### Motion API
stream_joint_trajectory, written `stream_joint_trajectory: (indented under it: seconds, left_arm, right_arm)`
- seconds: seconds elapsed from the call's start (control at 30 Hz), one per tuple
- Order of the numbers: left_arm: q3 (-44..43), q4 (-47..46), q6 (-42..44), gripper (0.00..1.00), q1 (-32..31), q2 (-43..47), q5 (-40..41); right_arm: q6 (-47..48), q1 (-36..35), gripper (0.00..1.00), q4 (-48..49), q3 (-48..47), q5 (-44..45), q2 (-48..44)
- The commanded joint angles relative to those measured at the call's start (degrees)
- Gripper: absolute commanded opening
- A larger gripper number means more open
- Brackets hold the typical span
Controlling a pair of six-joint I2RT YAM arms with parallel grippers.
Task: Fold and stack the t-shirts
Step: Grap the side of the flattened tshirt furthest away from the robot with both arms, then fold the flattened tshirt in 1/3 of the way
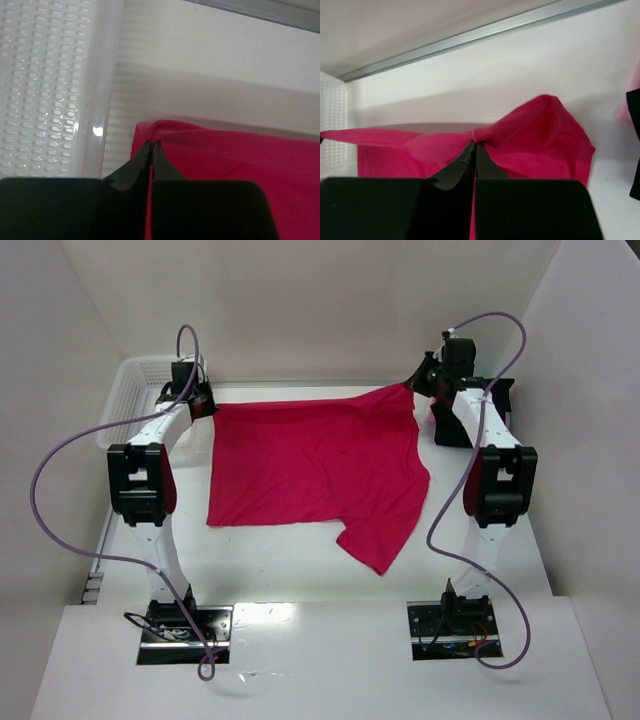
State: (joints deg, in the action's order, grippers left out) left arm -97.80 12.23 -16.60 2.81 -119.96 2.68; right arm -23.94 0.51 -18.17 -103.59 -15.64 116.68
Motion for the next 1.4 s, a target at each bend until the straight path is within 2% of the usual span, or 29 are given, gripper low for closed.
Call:
stream_joint_trajectory:
  seconds: [0.0,0.57,0.83,1.37]
  left_arm:
    - [2.4,-1.5,0.9,0.00,0.5,4.6,0.0]
    - [11.1,0.3,0.3,0.00,0.5,11.2,0.0]
    - [13.8,1.4,-0.2,0.00,0.5,13.6,0.0]
    - [19.0,5.8,0.4,0.00,-0.1,15.3,0.0]
  right_arm:
    - [0.6,0.3,0.00,0.6,4.3,-1.6,-5.3]
    - [-1.0,0.3,0.00,-0.2,23.8,-4.0,-17.1]
    - [-1.0,0.3,0.00,-1.9,27.4,-4.7,-20.3]
    - [-2.1,0.3,0.00,-4.9,34.5,-5.7,-20.9]
